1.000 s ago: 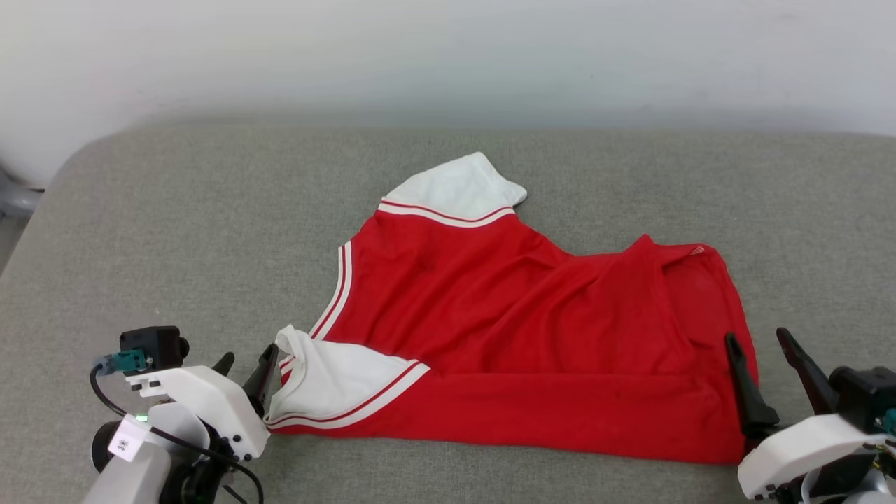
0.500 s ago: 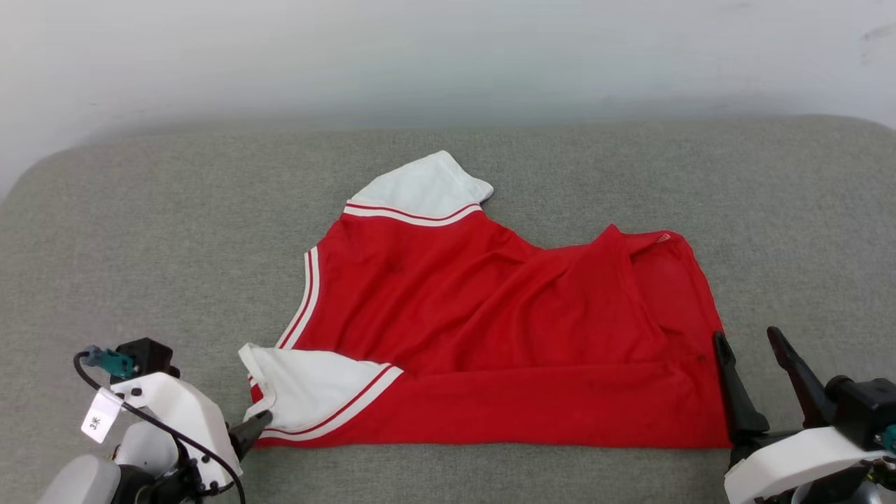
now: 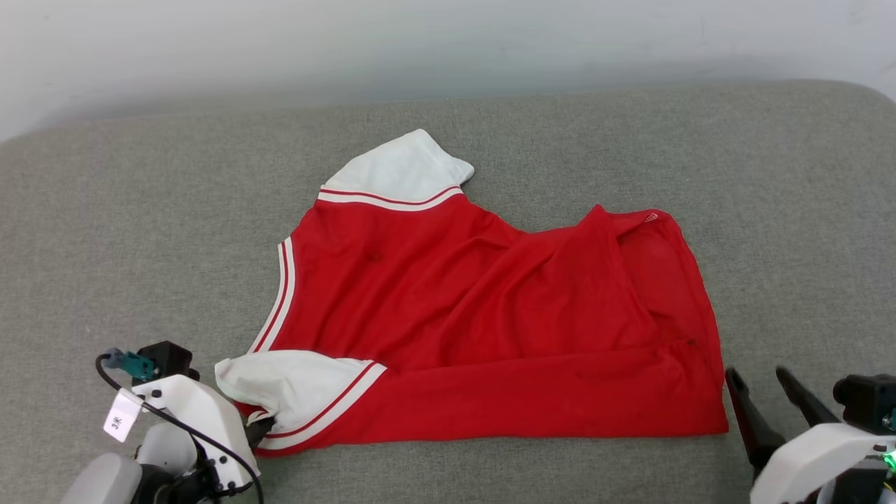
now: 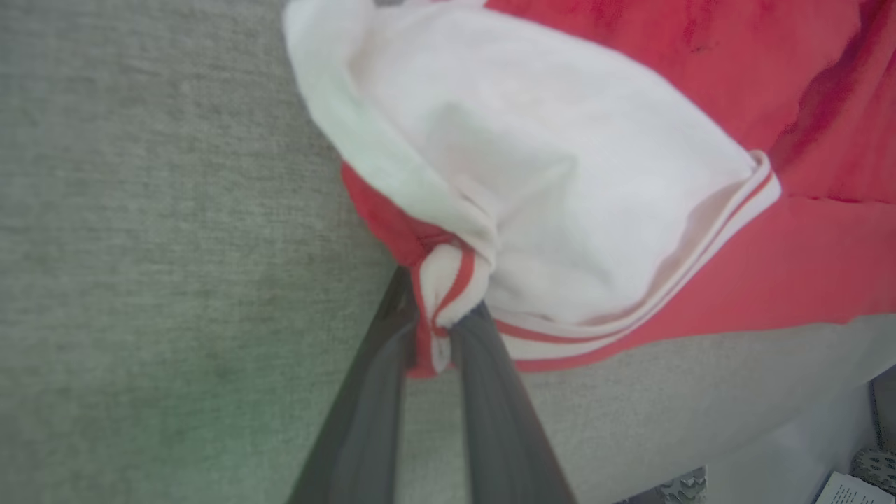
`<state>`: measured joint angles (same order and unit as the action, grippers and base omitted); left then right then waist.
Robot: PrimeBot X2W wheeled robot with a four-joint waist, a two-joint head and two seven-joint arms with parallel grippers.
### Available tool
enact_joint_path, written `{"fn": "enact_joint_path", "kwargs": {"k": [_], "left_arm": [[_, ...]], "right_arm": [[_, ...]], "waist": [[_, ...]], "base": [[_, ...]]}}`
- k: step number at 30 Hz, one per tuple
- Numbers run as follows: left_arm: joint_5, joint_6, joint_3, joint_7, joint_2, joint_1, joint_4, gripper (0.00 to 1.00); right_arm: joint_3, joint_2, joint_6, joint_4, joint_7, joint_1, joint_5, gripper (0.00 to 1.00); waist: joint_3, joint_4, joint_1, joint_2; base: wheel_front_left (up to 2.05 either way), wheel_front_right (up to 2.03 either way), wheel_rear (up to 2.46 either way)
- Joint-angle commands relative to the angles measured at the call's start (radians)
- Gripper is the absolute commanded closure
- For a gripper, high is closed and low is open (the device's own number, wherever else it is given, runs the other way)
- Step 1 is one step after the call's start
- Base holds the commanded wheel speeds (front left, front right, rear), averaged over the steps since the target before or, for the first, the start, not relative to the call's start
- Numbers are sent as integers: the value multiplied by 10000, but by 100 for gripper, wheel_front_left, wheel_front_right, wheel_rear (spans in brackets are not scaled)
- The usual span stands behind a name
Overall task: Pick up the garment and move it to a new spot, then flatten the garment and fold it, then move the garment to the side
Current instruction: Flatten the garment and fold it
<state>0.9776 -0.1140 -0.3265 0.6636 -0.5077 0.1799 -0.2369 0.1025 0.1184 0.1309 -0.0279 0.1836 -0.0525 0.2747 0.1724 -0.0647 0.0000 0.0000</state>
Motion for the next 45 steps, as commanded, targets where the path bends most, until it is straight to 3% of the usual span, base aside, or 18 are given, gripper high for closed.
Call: {"fn": "enact_joint_path", "kwargs": {"k": [1,6,9,16,24,25,26,36,45], "left_arm": [[-61,80,-291,-30,316,-189,-173,100],[-330,179,-73,-709,122,-171,341,100],[-482,45,15,-966,11,-277,924,100],[-793,-91,-26,-1217,-38,-90,2029,100],[-926,-14,-108,-1487,111,-6,2270,100],[-917,12,-119,-1517,128,-43,2240,100],[-921,20,-120,-1564,149,-81,2229,100],[-1093,69,88,-2680,369,-477,1991,100],[-900,-564,449,-3486,688,-1991,1852,100]], "right_arm": [[78,166,-4,55,446,-192,115,0],[75,796,-4,-117,2976,-396,550,0],[-180,1053,-4,-233,3891,-158,713,0],[-960,1357,-4,680,4448,829,928,0],[-1901,1280,2,2519,4895,1353,1463,0],[-2054,1239,13,2624,5001,1340,1565,61],[-2165,1206,21,2706,5071,1339,1667,100],[-2080,1869,-6,2126,4420,1588,1767,100],[-2280,2158,-6,1908,4016,648,1872,100]], "waist": [[-93,38,0,0],[-304,168,0,0],[-299,291,0,0],[165,682,0,0],[537,939,0,0],[550,948,0,0],[549,946,0,0],[-93,902,0,0],[-1448,940,0,0]], "base": [[0,0,0],[0,0,0],[0,0,0],[0,0,0],[0,0,0],[0,0,0],[0,0,0],[0,0,0],[0,0,0]]}}
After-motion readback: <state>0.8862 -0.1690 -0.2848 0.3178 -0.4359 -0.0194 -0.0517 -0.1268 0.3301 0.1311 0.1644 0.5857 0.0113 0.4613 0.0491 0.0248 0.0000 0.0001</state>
